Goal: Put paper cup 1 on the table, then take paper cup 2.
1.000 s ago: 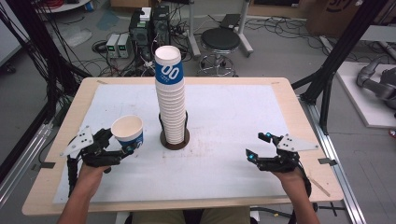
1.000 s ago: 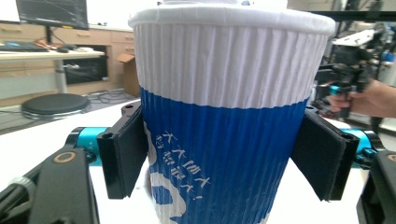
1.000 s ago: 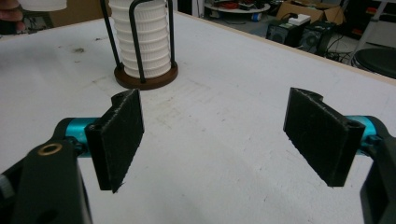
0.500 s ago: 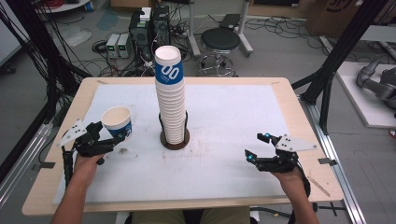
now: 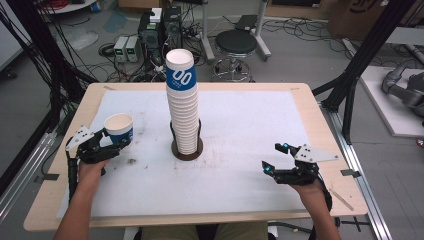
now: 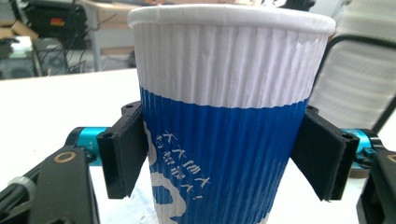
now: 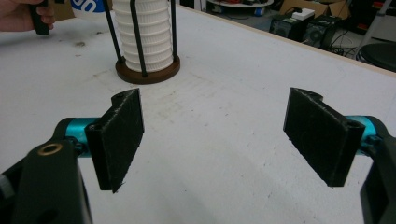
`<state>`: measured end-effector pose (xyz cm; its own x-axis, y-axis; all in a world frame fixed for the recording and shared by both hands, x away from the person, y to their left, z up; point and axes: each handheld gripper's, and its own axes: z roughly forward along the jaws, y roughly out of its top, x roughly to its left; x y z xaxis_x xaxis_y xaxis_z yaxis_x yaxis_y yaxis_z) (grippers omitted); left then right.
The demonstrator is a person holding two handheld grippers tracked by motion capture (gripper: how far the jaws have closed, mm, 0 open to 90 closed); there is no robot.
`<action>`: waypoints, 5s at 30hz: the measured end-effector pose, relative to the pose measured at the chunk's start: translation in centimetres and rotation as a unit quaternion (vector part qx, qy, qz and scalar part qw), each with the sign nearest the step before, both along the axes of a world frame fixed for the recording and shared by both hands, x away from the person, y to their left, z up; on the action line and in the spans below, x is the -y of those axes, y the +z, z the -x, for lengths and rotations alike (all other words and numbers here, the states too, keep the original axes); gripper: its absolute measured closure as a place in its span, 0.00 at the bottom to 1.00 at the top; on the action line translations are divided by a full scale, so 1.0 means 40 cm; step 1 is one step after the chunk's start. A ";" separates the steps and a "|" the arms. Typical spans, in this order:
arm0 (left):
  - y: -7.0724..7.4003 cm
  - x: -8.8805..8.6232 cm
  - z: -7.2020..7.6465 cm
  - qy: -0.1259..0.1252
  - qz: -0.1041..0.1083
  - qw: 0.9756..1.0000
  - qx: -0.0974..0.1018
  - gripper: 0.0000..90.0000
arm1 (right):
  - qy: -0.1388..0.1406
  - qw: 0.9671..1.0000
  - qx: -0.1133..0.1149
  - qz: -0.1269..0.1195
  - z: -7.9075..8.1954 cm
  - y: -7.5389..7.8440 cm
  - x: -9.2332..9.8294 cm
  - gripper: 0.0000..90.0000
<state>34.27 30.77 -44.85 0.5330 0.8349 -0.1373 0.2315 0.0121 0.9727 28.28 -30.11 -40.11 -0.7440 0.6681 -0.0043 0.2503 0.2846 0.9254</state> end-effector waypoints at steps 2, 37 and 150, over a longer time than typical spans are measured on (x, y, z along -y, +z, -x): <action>-0.007 -0.001 -0.005 0.008 -0.015 1.000 -0.015 0.28 | 0.000 1.000 0.000 0.001 0.000 0.000 -0.001 0.23; 0.007 -0.001 0.045 0.052 -0.103 0.987 -0.110 0.25 | 0.007 1.000 0.002 0.004 0.007 0.005 -0.003 0.23; 0.495 0.235 0.050 -0.191 0.058 0.978 0.066 0.17 | -0.018 0.999 -0.040 0.015 0.000 -0.008 0.015 0.23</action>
<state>32.25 21.37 -25.04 0.8223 0.5543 -0.1284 0.1132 0.0617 0.9916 28.29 -30.73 -40.42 -0.7180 0.6952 0.0338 0.3336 0.3012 0.8933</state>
